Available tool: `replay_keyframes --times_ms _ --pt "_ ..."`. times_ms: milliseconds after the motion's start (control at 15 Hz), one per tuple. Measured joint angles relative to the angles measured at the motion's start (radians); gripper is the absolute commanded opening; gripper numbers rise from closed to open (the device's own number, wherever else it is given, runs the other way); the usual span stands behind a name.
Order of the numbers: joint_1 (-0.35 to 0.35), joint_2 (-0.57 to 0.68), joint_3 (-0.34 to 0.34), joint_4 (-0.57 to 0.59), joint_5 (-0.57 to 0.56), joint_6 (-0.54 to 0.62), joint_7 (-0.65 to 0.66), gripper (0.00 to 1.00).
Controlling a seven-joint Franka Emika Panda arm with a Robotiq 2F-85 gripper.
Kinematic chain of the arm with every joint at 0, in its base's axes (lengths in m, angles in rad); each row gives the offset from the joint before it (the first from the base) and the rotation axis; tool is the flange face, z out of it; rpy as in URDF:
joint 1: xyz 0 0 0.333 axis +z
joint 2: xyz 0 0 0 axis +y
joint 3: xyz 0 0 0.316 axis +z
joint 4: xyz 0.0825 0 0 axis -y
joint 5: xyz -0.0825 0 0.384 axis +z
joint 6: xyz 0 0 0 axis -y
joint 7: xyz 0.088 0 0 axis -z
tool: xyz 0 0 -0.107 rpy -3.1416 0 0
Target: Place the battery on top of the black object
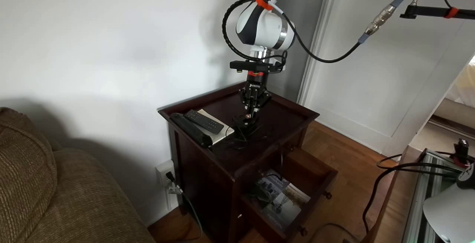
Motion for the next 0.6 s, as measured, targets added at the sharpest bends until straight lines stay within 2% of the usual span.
replay_keyframes --times_ms 600 --pt "0.000 0.008 0.005 0.003 0.000 0.028 -0.056 0.04"
